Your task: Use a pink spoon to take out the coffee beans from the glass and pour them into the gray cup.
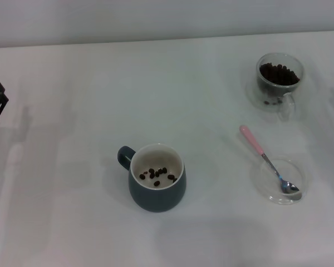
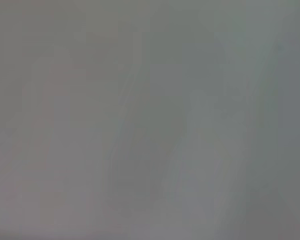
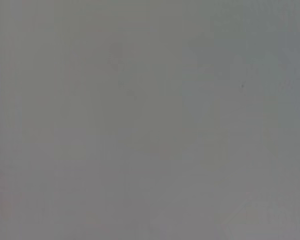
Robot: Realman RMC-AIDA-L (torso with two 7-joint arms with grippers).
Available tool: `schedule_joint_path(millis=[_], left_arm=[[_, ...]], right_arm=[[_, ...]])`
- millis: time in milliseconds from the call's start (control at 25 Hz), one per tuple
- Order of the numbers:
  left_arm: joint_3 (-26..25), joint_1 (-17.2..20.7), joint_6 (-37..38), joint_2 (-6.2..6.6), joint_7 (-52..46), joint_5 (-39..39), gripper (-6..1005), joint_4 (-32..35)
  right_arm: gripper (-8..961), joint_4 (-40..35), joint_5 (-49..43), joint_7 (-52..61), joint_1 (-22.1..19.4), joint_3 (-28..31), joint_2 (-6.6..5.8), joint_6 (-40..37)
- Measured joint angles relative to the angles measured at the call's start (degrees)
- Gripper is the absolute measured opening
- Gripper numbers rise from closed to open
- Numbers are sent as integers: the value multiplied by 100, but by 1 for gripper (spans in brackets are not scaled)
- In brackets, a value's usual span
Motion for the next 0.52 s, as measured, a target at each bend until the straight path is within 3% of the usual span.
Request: schedule_joint_path(millis=[520], left_arm=[[0, -25, -58, 9, -23, -334, 834, -97]], right_arm=[[842, -89, 476, -6, 117, 4, 2, -13]])
